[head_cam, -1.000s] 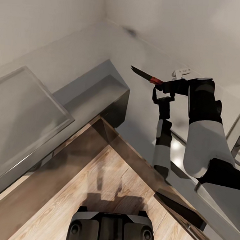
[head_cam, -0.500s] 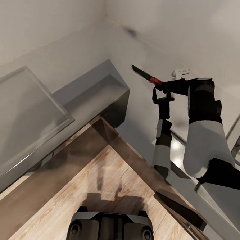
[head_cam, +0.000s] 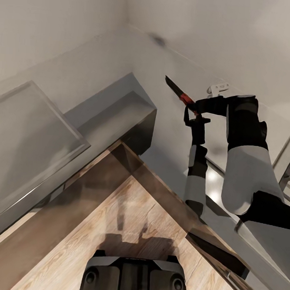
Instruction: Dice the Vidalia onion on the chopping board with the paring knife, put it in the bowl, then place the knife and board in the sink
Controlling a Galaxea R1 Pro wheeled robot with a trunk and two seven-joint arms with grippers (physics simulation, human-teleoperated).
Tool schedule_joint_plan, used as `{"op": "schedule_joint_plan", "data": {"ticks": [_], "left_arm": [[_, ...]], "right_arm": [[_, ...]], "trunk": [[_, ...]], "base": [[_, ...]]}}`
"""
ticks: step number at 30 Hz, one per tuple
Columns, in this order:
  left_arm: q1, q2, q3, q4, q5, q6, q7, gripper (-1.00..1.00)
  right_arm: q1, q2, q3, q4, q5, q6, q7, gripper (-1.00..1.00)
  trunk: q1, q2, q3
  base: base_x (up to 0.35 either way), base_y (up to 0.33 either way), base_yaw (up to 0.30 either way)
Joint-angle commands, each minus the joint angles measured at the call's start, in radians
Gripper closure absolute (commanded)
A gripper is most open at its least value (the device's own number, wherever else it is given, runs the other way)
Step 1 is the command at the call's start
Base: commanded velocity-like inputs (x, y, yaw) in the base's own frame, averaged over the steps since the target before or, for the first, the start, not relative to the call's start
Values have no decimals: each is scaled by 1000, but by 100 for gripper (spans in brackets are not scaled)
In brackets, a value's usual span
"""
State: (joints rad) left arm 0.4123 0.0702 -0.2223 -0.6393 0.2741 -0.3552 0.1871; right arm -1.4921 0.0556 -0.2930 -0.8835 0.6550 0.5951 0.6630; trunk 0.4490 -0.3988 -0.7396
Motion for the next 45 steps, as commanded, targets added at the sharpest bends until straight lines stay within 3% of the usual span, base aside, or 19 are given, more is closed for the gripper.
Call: {"op": "schedule_joint_plan", "data": {"ticks": [1, 32, 39, 45], "left_arm": [[0, 2, -9, -2, 7, -2, 9, -100], [0, 3, -8, -2, 7, -2, 9, -100], [0, 3, -8, -2, 7, -2, 9, -100], [0, 3, -8, -2, 7, -2, 9, -100]], "right_arm": [[0, 2, -4, 50, 25, 6, 12, 100], [-1, 7, -3, 43, 24, 6, 14, 100], [-1, 42, -3, 37, 26, 7, 12, 100], [-1, 48, -3, 37, 25, 9, 12, 100]], "trunk": [[1, -1, 0], [1, -1, 50], [1, -1, 61], [1, -1, 64]], "base": [[0, 0, 0], [-6, 2, 0], [-231, 107, 3], [-298, 137, 2]]}}
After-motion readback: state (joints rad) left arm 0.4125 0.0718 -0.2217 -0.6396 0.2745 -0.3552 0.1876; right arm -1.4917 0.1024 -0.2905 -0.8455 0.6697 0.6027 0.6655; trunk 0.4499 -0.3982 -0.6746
